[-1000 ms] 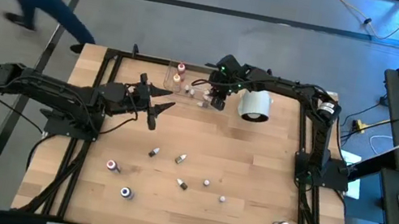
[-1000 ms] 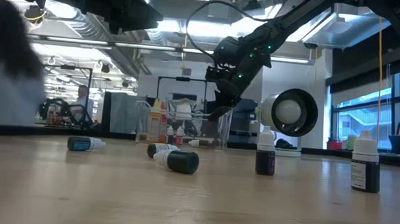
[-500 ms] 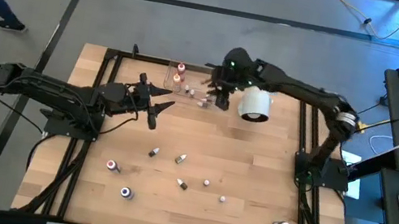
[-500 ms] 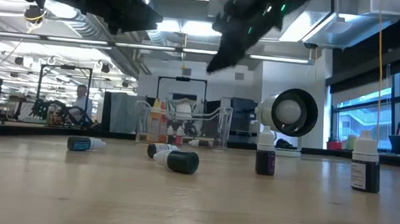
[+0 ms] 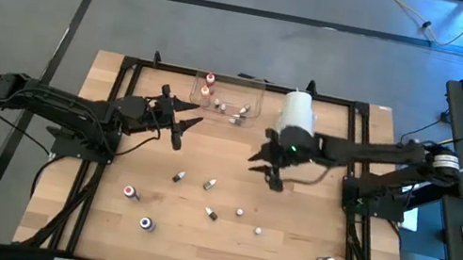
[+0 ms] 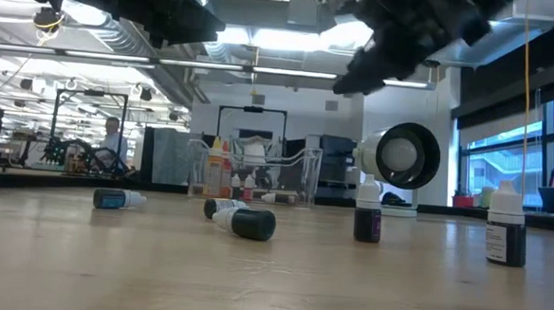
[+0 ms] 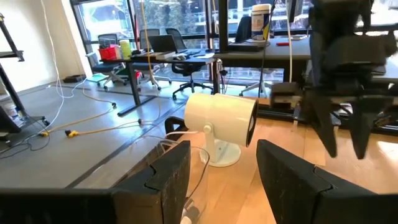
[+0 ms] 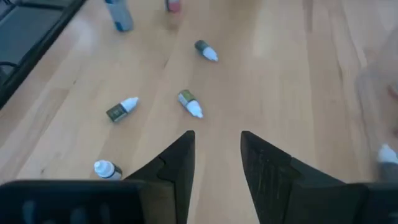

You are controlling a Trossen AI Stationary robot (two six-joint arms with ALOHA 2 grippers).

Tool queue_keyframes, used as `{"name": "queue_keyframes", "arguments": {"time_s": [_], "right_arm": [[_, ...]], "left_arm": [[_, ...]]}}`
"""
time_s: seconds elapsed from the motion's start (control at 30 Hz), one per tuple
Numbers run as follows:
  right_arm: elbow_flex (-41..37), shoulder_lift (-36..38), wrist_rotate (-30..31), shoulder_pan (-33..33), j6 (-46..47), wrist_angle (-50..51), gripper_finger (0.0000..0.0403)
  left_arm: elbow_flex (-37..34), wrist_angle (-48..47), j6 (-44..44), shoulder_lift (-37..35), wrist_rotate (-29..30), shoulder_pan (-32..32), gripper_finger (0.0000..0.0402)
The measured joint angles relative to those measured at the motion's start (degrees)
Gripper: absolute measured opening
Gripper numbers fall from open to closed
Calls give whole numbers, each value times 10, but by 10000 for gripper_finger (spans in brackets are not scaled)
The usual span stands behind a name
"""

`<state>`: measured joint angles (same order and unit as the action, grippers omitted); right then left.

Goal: Pick & Place food coloring
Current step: Put the pink food coloring bottle into the transparent bin

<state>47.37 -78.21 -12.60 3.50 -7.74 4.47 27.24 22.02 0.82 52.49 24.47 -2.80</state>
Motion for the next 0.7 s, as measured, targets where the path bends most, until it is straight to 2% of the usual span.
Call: {"name": "queue_keyframes", "arguments": {"time_s": [0.17,0.37,0.5,0.6,0.7], "right_arm": [[-94,12,6,-12,-1,-121,132],[-137,11,6,-13,-46,-173,132],[-139,11,7,-13,-47,-171,132],[-139,11,6,-13,-47,-174,132],[-139,11,6,-13,-47,-173,132]], "left_arm": [[0,1,0,0,0,0,177],[0,5,-16,0,-7,1,180],[11,-14,-24,0,-90,2,178],[67,-113,-47,1,-179,2,178],[148,-305,-103,17,-217,8,180]]}}
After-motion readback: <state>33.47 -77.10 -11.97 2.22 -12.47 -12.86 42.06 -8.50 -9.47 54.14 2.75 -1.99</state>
